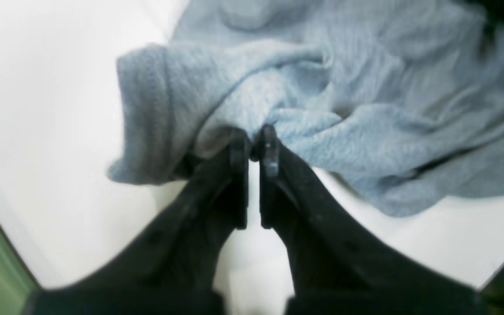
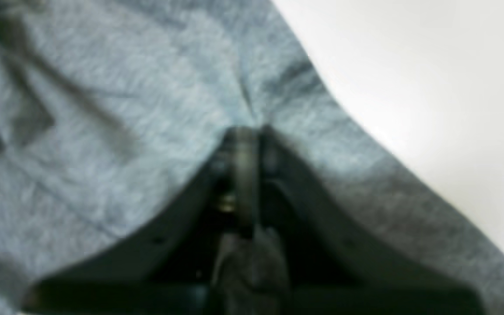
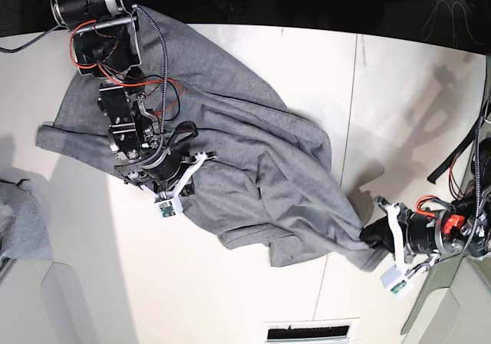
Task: Layout the t-shirt on the table in an organized manner, then fold the t-shirt properly
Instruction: 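Reach the left gripper into the shirt middle and pinch a fold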
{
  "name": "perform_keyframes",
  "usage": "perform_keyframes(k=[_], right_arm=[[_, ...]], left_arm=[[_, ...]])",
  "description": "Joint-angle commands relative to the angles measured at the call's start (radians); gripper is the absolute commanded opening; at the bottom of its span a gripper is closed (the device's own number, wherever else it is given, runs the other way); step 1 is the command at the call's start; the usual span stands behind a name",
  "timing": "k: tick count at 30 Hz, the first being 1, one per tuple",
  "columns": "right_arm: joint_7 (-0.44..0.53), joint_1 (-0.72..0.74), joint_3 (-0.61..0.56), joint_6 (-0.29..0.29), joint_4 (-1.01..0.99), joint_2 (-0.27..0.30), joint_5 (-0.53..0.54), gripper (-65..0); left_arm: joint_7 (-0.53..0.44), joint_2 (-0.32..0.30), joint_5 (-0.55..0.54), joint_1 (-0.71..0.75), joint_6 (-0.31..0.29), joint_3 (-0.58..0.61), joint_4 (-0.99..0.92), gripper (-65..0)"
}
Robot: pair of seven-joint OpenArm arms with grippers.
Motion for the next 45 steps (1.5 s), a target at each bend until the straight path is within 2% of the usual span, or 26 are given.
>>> perform_keyframes(k=[1,3,7,8,13,14,17,18,21,24,30,34,37,43,45], right_arm=[[-0.085,-0.005,0.001,-0.003,0.003,0.011,-0.028,-65.0],[-0.108,-0.018,0.002,-0.009,0.003,0.030,-0.029,-65.0],[-0.161,-0.040,0.015,-0.099,0.039,0.064,-0.024,-65.0],[-0.178,-0.046,0.023,-0.106,0.059,0.064,-0.023,-65.0],[-0.269,-0.099,0.046,-0.074,0.182,0.060,0.026,-65.0],[-0.277,-0.108,0.046,-0.074,0.197,0.059,0.043,-65.0],[-0.272,-0.123,0.046,-0.074,0.208,0.053,0.057,-65.0],[-0.272,-0.126,0.046,-0.074,0.208,0.050,0.057,-65.0],[-0.269,-0.127,0.046,-0.067,0.208,0.043,0.057,-65.0],[-0.254,-0.127,0.046,-0.067,0.208,0.044,0.056,-65.0],[-0.253,-0.128,0.046,-0.067,0.208,0.044,0.057,-65.0],[-0.249,-0.128,0.046,-0.067,0.208,0.044,0.058,-65.0],[-0.242,-0.127,0.046,-0.066,0.208,0.043,0.058,-65.0],[-0.243,-0.128,0.046,-0.066,0.208,0.043,0.058,-65.0],[-0.243,-0.128,0.046,-0.066,0.208,0.043,0.058,-65.0]], left_arm=[[-0.021,0.004,-0.015,-0.045,-0.001,-0.011,0.016,-62.7],[-0.021,0.054,-0.014,-0.073,-0.002,-0.011,0.016,-62.7],[-0.036,0.181,0.023,-0.085,-0.009,-0.010,0.014,-62.7],[-0.044,0.215,0.042,-0.085,-0.009,-0.007,0.011,-62.7],[-0.077,0.393,0.143,-0.085,-0.009,0.036,-0.051,-61.2],[-0.078,0.423,0.161,-0.085,-0.009,0.054,-0.070,-56.1],[-0.085,0.491,0.169,-0.085,-0.014,0.131,-0.131,-33.5],[-0.085,0.504,0.171,-0.086,-0.026,0.163,-0.147,-29.3],[-0.085,0.510,0.193,-0.086,-0.027,0.240,-0.161,-28.7],[-0.089,0.497,0.205,-0.089,-0.002,0.241,-0.159,-28.7],[-0.159,0.404,0.206,-0.085,0.060,0.096,-0.153,-28.7],[-0.171,0.366,0.213,-0.050,0.066,0.005,-0.156,-28.7],[-0.172,0.365,0.253,-0.009,0.066,0.002,-0.158,-28.7],[-0.264,0.373,0.269,0.093,0.068,0.002,-0.158,-28.7],[-0.298,0.382,0.311,0.108,0.099,0.002,-0.159,-28.8]])
